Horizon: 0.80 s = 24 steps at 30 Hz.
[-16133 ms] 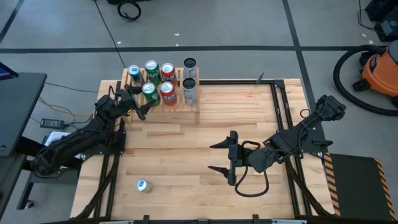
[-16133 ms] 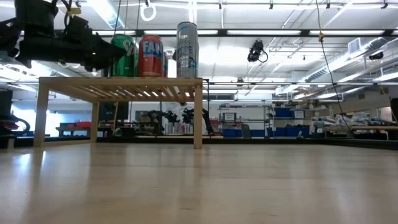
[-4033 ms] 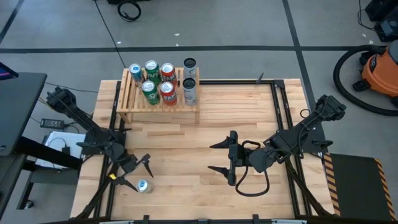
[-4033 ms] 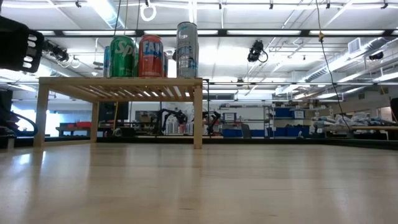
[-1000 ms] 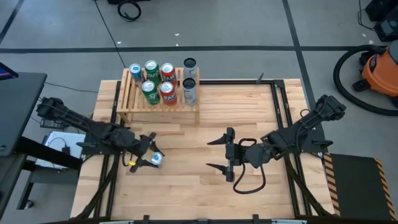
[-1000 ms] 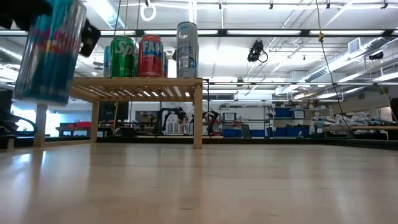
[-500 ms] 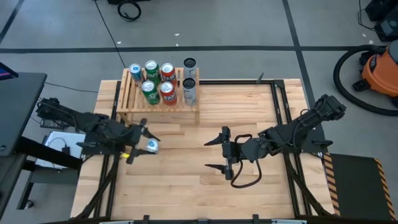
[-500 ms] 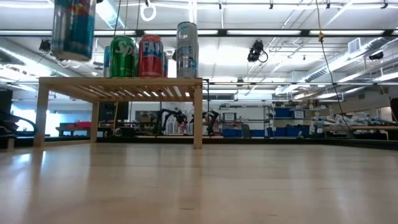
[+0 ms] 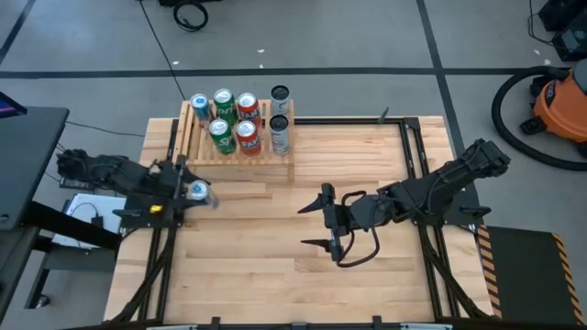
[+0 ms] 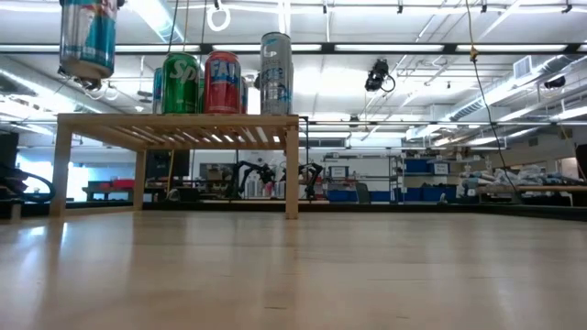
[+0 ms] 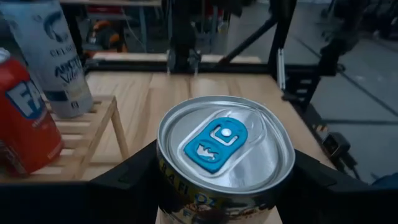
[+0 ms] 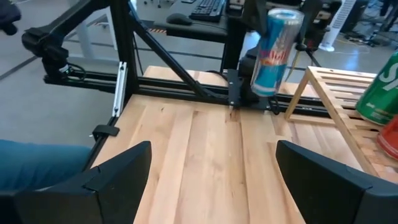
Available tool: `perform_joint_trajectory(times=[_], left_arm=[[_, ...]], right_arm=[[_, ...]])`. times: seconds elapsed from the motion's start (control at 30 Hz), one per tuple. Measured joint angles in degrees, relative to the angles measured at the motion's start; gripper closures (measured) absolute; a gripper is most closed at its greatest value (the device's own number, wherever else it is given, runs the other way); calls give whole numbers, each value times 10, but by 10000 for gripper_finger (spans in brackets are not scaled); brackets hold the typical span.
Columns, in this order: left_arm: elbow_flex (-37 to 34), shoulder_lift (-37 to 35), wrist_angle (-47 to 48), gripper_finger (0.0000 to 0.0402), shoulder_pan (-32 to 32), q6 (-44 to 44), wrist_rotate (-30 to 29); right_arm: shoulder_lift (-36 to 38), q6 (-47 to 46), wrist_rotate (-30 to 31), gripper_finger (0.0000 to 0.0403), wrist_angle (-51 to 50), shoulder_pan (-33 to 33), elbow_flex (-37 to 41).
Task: Place canned beverage on shelf
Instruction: Put the blue soda can on the shelf
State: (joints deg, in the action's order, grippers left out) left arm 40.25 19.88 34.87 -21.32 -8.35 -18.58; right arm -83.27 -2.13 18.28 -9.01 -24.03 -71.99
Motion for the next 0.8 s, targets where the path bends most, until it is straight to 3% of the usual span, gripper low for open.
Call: perform_joint_trajectory(times=[0.3,0.47,0.6,0.8], left_arm=[[0,-72,48,161,0,15,-78],[0,-80,47,161,0,13,-160],[0,-79,47,161,0,16,-185],[0,-79,47,161,0,15,-318]], right_arm=[[0,0,-20,48,-1,3,0],[0,0,-20,48,-1,3,0],[0,0,-20,48,-1,3,0],[0,0,-20,48,-1,3,0]])
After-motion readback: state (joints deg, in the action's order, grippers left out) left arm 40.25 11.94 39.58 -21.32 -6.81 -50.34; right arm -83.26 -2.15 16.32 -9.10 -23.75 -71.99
